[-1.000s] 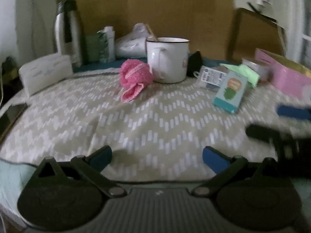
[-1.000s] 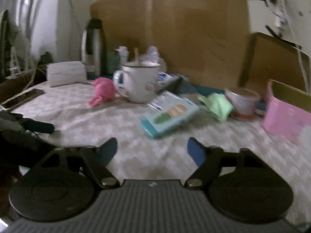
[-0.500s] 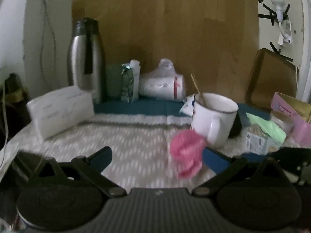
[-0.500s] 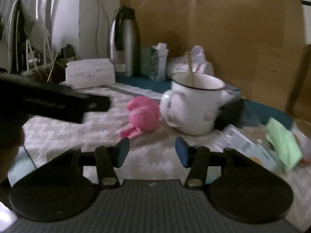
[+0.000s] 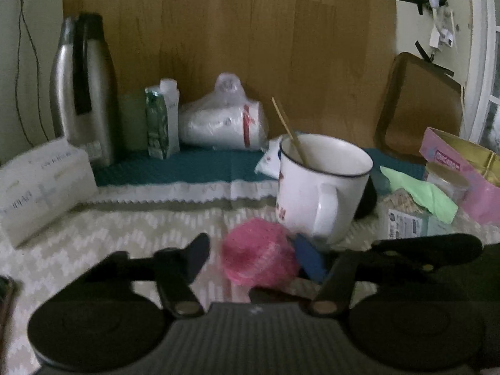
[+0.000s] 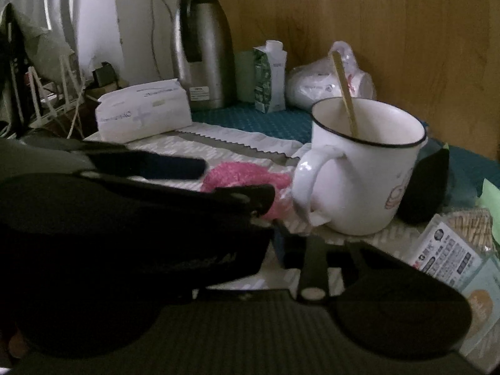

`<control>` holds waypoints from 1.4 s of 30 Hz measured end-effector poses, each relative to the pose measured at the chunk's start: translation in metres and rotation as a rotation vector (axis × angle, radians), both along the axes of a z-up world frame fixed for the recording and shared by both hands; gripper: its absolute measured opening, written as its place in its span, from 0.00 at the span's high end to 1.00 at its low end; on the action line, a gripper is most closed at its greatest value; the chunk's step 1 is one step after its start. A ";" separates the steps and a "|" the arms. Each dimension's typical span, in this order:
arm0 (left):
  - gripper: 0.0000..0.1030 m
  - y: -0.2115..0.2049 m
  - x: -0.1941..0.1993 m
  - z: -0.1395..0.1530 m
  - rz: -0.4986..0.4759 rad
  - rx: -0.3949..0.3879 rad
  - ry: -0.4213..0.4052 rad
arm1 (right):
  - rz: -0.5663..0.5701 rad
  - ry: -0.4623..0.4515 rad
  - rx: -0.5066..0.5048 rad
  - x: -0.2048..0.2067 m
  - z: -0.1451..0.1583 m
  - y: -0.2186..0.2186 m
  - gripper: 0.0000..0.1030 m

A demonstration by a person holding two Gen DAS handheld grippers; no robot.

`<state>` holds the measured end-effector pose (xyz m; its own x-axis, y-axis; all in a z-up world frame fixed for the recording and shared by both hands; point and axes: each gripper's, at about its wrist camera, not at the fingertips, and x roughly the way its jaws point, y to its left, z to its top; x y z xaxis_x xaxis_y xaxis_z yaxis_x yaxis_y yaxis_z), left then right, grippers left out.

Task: Organize soft objects
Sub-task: 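Reach the left gripper to the pink fuzzy sock and grasp it, then carry the pink sock into the pink tin box and open the left gripper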

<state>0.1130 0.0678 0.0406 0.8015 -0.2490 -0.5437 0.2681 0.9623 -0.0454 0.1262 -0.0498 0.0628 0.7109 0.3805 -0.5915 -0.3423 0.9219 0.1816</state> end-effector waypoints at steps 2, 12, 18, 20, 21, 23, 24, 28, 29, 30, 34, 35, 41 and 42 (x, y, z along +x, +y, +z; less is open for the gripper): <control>0.47 0.003 0.002 -0.003 -0.015 -0.021 0.030 | 0.012 -0.003 -0.009 -0.003 0.002 0.000 0.65; 0.48 -0.018 -0.043 0.001 -0.040 0.014 0.013 | -0.009 -0.041 -0.014 -0.050 0.001 -0.019 0.66; 0.48 -0.056 -0.073 0.001 -0.076 -0.021 0.018 | -0.067 -0.081 -0.056 -0.091 -0.006 -0.057 0.66; 0.47 -0.070 -0.082 -0.002 -0.096 -0.051 0.023 | -0.095 -0.097 -0.083 -0.106 -0.011 -0.072 0.66; 0.47 -0.079 -0.085 -0.004 -0.111 -0.070 0.029 | -0.105 -0.104 -0.085 -0.112 -0.014 -0.081 0.68; 0.47 -0.097 -0.091 -0.006 -0.136 -0.092 0.035 | -0.132 -0.120 -0.088 -0.124 -0.015 -0.097 0.76; 0.47 -0.108 -0.094 -0.007 -0.143 -0.087 0.030 | -0.148 -0.135 -0.099 -0.130 -0.015 -0.103 0.77; 0.47 -0.148 -0.102 -0.001 -0.200 -0.074 0.019 | -0.207 -0.173 -0.107 -0.145 -0.015 -0.124 0.77; 0.47 -0.157 -0.104 0.000 -0.207 -0.068 0.015 | -0.225 -0.180 -0.097 -0.147 -0.015 -0.130 0.77; 0.47 -0.166 -0.105 0.001 -0.212 -0.065 0.016 | -0.236 -0.190 -0.091 -0.150 -0.016 -0.135 0.77; 0.47 -0.192 -0.112 0.006 -0.228 -0.073 0.003 | -0.285 -0.242 -0.082 -0.165 -0.018 -0.153 0.77; 0.47 -0.194 -0.114 0.006 -0.233 -0.072 -0.001 | -0.303 -0.258 -0.075 -0.167 -0.016 -0.158 0.77; 0.47 -0.232 -0.112 0.028 -0.288 -0.102 -0.049 | -0.441 -0.396 -0.088 -0.168 -0.001 -0.196 0.78; 0.47 -0.242 -0.111 0.033 -0.309 -0.102 -0.073 | -0.468 -0.415 -0.093 -0.166 0.001 -0.205 0.78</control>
